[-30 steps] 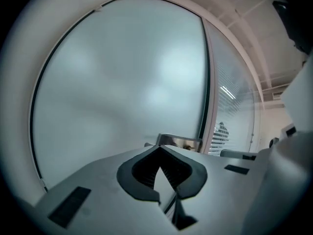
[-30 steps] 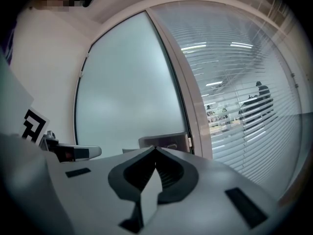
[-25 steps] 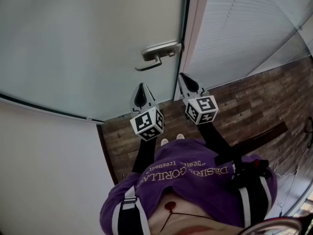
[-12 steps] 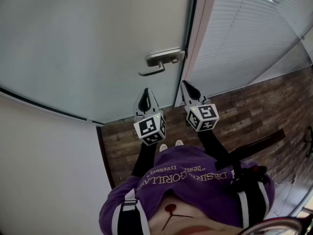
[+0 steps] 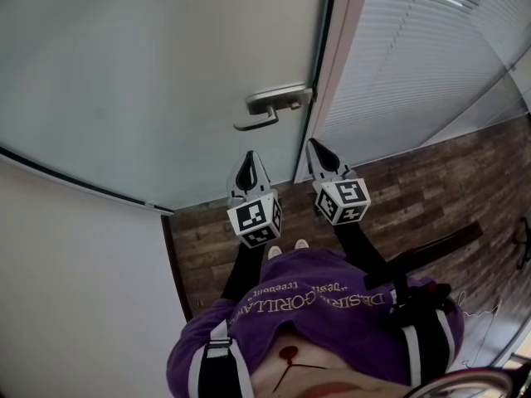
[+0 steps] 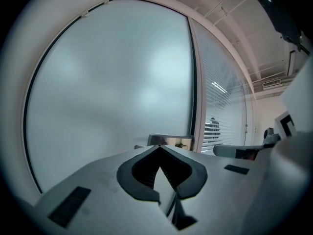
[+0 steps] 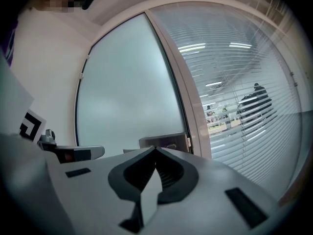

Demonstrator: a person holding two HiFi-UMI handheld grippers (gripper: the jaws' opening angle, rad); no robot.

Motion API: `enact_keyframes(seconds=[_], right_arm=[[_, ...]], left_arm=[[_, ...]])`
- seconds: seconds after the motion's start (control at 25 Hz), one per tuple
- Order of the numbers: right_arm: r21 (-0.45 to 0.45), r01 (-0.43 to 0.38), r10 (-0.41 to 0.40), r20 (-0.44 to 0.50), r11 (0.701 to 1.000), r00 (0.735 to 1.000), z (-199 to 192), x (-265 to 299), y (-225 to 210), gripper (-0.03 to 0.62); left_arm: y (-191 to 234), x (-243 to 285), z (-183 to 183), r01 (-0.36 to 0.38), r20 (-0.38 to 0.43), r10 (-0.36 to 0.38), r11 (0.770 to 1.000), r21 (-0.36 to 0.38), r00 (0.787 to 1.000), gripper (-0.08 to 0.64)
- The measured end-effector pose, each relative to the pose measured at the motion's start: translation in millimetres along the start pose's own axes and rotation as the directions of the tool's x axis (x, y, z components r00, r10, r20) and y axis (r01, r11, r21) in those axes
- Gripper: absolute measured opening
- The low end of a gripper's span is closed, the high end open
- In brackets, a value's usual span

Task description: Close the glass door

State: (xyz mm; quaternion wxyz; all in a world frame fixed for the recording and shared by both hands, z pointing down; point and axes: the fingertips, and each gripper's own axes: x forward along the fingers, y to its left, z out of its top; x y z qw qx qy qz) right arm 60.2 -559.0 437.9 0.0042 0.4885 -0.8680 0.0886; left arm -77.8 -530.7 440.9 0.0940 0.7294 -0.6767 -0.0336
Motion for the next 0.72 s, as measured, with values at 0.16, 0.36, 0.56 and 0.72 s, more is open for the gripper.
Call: enact_keyframes(seconds=[0.16, 0.36, 0.56, 0.72], right_arm=[[0.0, -0.001, 0.001, -0.003, 1.0, 1.0, -0.7, 0.0, 0.9, -0.009], [0.002, -0.002, 0.002, -0.004, 1.0, 1.0, -0.3, 0.0, 2.1, -0.009], [0.005, -0.003, 0.003, -0.004, 1.0, 1.0, -0.6, -0.4, 3.0, -0.009], [0.005, -0.007, 0.007, -0.007, 1.0, 1.0, -3.0, -0.3, 4.5, -0.009]], left_arm=[[0.4, -0.9, 0.2, 0.001, -0.001, -0.001, 1.0, 0.0, 1.0, 0.002], [0.0, -2.4, 3.0, 0.01, 0.008, -0.01, 1.0, 0.008, 1.0, 0.002], [-1.7, -3.4, 4.0, 0.017, 0.011, -0.017, 1.0, 0.008, 1.0, 0.002], [-3.1, -3.3, 1.1, 0.022, 0.007, -0.022, 1.0, 0.008, 1.0, 0.002]])
